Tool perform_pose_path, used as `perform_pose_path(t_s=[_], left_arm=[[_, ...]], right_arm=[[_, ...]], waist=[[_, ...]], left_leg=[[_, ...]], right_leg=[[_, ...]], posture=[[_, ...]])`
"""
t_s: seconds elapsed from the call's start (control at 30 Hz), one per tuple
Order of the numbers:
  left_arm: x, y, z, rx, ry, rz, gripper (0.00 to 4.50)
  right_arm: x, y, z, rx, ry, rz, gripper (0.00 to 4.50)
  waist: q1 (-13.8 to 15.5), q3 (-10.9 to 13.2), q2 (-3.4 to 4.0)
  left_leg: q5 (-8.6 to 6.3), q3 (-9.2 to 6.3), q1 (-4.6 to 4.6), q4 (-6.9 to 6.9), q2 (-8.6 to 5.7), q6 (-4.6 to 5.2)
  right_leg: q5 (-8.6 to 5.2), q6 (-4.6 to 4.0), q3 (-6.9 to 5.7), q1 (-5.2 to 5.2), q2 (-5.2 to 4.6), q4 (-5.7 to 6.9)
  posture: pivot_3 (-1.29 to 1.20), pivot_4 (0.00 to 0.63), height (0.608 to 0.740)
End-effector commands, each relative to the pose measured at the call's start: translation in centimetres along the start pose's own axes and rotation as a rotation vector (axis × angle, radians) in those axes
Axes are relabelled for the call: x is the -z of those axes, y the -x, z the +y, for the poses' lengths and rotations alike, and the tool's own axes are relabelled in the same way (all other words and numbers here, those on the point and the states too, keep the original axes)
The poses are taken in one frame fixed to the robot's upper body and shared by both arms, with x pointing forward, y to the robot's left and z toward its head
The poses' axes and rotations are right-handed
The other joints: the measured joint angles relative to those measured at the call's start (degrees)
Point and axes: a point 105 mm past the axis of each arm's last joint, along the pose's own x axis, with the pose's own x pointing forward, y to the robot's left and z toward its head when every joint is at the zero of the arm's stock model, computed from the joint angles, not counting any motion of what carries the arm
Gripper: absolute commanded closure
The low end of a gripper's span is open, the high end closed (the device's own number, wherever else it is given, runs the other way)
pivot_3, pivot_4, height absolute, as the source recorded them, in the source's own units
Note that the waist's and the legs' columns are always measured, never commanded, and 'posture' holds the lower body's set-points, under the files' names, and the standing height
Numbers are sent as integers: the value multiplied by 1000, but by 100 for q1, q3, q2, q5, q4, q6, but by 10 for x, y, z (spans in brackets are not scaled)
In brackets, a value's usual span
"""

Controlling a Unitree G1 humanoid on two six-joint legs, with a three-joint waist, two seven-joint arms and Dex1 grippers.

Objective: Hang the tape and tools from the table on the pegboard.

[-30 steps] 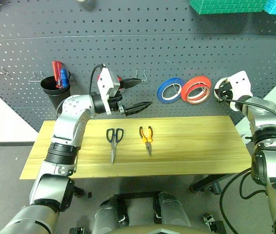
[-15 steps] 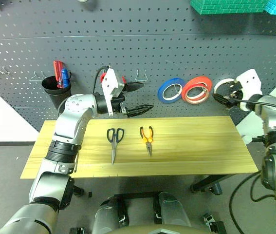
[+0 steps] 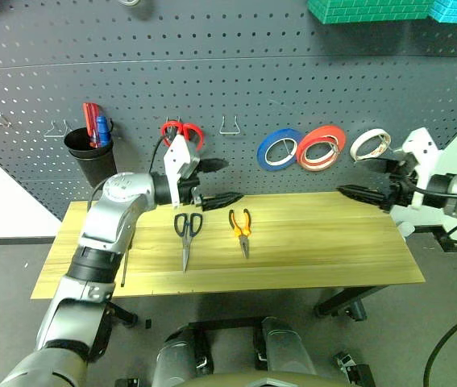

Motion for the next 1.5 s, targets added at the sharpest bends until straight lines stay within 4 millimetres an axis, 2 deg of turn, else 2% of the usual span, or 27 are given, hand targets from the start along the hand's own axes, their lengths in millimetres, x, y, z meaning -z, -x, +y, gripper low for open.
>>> perform_pose_path(t_s=[0.03,0.2,0.4,0.53,0.7,0.87,1.03,1.2,1.5], left_arm=[[-12,15,-5,-33,-52,-33,0],[15,42,-12,-159,8,25,0],[36,64,-8,-340,51,63,0],[47,72,-11,-384,67,108,0],[60,79,-6,-485,126,167,0],[55,78,-7,-466,146,163,0],[54,77,-4,-439,139,198,0],[53,72,1,-433,139,205,0],[47,63,-6,-366,194,187,0]], right_arm=[[-1,-13,8,-7,-56,-15,8],[22,-43,26,-28,-111,65,8],[26,-70,44,-82,-152,132,8],[38,-89,39,-25,-189,253,8],[36,-111,39,34,-313,333,8],[32,-127,48,54,-395,387,8],[30,-142,48,118,-457,424,8],[31,-155,48,173,-505,444,8],[21,-172,51,219,-583,418,8]], waist=[[36,2,-4],[69,9,-7],[175,63,-16],[225,138,-18],[280,292,-17],[361,505,-14],[381,725,-21],[390,933,-22],[381,1088,-23]], left_leg=[[0,0,-1,0,0,0],[-4,1,-2,-4,1,5],[-6,-1,6,-6,0,7],[-8,0,7,-10,-1,8],[-8,3,-7,-15,-2,8],[-7,3,-48,-15,-2,7],[-7,4,-60,-15,-4,8],[-7,4,-62,-17,-5,8],[2,10,-107,-36,-6,-1]], right_leg=[[-2,-4,0,-1,-1,-1],[-9,-7,-4,-3,-23,-2],[-24,9,-8,-18,-33,-2],[-24,10,-7,-20,-39,-4],[-23,8,-6,-39,-52,-4],[-9,-15,-4,-86,-55,1],[-9,-15,-4,-93,-62,-1],[-9,-14,-4,-95,-64,-2],[-11,-8,-4,-119,-59,-3]], posture=[[-152,93,730],[-118,130,730],[-84,177,730],[-60,206,730],[-36,242,730],[-13,297,730],[5,339,730],[25,362,730],[47,378,730]])
